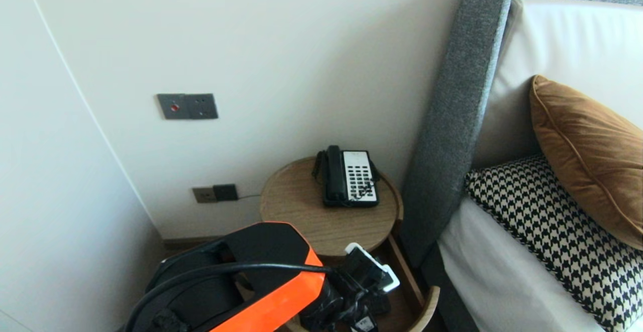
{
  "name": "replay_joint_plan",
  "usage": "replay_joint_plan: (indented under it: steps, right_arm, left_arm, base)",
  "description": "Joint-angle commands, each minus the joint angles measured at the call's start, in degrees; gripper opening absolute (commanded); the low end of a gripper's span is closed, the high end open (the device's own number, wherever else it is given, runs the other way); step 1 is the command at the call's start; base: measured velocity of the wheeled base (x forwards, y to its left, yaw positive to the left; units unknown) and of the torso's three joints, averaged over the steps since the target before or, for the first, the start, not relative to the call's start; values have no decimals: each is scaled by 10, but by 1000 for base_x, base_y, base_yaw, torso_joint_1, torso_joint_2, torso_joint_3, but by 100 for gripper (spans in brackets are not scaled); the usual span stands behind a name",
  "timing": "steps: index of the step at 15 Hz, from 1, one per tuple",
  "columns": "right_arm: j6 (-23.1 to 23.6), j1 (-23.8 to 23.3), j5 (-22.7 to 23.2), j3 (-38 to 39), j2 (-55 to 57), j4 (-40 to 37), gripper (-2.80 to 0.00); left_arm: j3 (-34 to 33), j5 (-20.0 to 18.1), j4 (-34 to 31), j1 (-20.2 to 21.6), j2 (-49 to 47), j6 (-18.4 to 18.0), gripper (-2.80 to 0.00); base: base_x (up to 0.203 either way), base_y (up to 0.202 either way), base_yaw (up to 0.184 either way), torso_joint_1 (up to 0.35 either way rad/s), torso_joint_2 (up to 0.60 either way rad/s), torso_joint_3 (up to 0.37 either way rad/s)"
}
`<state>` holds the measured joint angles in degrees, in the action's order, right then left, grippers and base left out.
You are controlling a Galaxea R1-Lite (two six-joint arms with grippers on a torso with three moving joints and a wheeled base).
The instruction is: Take the remote control out of the drawer one by one and place them on the table
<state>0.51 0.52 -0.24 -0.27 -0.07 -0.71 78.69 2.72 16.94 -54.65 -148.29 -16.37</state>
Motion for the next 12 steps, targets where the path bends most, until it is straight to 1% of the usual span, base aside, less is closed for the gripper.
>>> replay_joint_plan:
  steps: [1,11,12]
  right_arm:
    - [0,0,0,0,-1,0,-280]
    - [0,0,0,0,-1,0,-280]
    - [0,0,0,0,-2,0,-280]
  left_arm:
    - [1,1,0,0,0,-1,0]
    - [0,2,-11,0,2,-4,0]
    - [0,5,-13,0,2,-7,-74]
  base:
    - [0,0,0,0,0,0]
    - [0,0,0,0,0,0]
    - [0,0,0,0,0,0]
